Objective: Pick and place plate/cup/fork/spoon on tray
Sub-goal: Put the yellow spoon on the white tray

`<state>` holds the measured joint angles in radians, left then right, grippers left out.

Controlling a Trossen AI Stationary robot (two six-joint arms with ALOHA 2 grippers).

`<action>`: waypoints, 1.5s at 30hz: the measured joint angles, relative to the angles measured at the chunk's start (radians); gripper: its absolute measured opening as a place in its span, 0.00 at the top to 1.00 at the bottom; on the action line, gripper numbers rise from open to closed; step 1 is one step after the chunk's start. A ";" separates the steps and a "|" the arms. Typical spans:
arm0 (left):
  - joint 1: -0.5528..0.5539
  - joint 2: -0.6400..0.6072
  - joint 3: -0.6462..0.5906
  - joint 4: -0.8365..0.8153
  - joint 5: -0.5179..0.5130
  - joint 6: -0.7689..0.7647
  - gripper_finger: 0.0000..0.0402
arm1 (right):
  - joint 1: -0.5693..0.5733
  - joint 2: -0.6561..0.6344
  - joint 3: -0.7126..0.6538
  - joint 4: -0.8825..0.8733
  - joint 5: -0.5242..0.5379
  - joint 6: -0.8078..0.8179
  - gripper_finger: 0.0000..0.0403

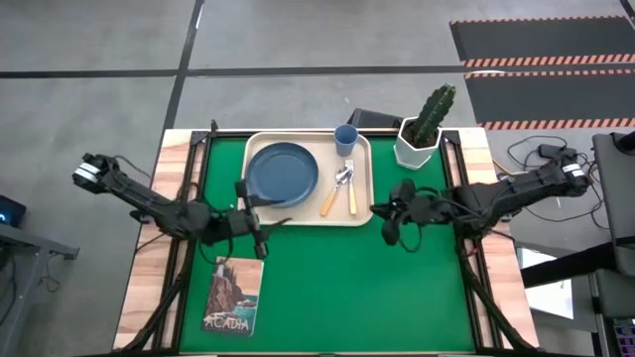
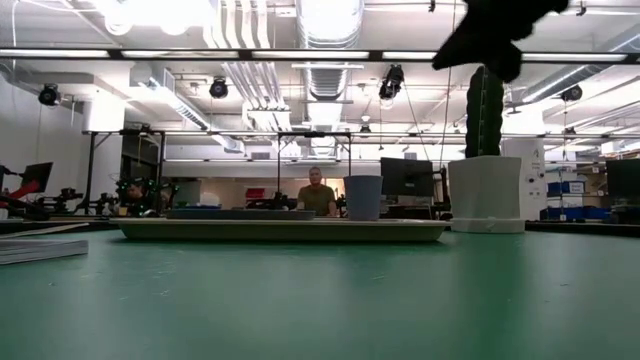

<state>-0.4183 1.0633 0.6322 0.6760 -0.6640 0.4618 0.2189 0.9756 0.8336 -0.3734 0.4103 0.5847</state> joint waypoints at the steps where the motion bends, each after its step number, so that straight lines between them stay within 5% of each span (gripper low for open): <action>1: 0.000 -0.018 0.000 -0.003 0.000 0.000 0.57 | -0.023 0.021 0.038 -0.037 -0.018 0.000 0.98; 11: -0.003 -0.120 -0.005 -0.181 -0.023 -0.168 0.57 | -0.254 0.275 0.373 -0.378 -0.107 -0.002 0.98; 20: -0.003 -0.122 -0.005 -0.225 -0.023 -0.193 0.57 | -0.442 0.534 0.509 -0.396 -0.261 -0.113 0.98; 33: -0.003 -0.122 -0.005 -0.276 -0.025 -0.189 0.57 | -0.578 0.852 0.535 -0.387 -0.232 -0.167 0.98; 45: -0.002 -0.123 -0.005 -0.276 -0.026 -0.167 0.57 | -0.599 0.889 0.534 -0.320 -0.174 -0.204 0.98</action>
<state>-0.4206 0.9401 0.6277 0.4004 -0.6899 0.2943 -0.3805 1.8641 1.3678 -0.6932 0.2365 0.3811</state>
